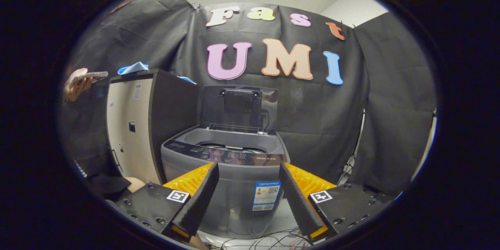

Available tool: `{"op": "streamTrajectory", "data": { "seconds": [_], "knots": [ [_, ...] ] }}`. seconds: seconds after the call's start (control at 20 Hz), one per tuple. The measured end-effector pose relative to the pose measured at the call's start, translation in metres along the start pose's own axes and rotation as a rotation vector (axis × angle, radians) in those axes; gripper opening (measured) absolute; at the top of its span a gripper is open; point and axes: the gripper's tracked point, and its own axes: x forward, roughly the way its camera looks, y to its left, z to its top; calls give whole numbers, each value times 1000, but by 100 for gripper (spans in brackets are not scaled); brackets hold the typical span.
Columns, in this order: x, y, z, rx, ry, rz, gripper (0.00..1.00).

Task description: Put the clothes into the washing machine and then close the washing machine lid.

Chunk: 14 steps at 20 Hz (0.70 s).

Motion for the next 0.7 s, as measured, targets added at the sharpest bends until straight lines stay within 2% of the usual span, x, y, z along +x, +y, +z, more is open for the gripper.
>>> {"op": "streamTrajectory", "data": {
  "seconds": [0.2,0.7],
  "knots": [
    [0,8,0,-37,2,15,97],
    [-3,7,0,0,2,20,98]
  ]
}}
